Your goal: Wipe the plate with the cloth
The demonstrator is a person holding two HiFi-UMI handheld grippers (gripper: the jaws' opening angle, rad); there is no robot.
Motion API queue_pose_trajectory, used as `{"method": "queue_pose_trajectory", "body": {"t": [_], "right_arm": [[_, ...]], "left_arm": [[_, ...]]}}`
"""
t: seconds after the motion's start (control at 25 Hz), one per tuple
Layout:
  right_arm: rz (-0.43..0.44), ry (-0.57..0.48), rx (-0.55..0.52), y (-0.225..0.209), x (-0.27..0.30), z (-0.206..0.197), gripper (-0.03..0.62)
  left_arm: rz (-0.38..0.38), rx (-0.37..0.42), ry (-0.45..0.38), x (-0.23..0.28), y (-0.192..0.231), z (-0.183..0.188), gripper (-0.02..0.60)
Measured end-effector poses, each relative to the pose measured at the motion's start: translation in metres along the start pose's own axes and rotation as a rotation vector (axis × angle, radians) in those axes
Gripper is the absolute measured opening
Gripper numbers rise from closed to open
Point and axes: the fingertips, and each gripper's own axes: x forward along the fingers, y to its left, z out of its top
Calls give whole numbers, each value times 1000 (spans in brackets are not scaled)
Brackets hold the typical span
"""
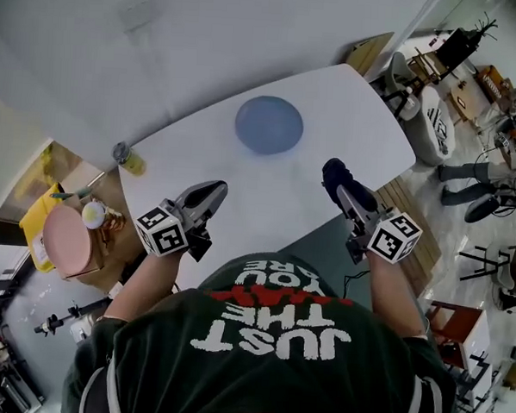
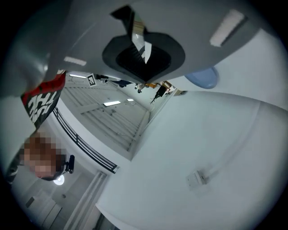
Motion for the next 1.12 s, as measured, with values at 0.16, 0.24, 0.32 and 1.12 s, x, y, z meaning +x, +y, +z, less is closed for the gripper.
{"method": "queue_pose_trajectory", "body": {"t": [0.16, 0.24, 0.32, 1.12], "right_arm": [[27, 48, 17, -27, 41, -3, 52], [47, 65, 37, -49, 59, -6, 52], [78, 91, 52, -73, 78, -12, 52], [436, 517, -648, -152, 379, -124, 52]], "left_arm": [[60, 2, 48, 26, 49, -1, -2], [101, 10, 85, 45, 74, -5, -2], [163, 15, 132, 65, 103, -13, -2], [569, -119, 765, 171, 377, -118, 184]]}}
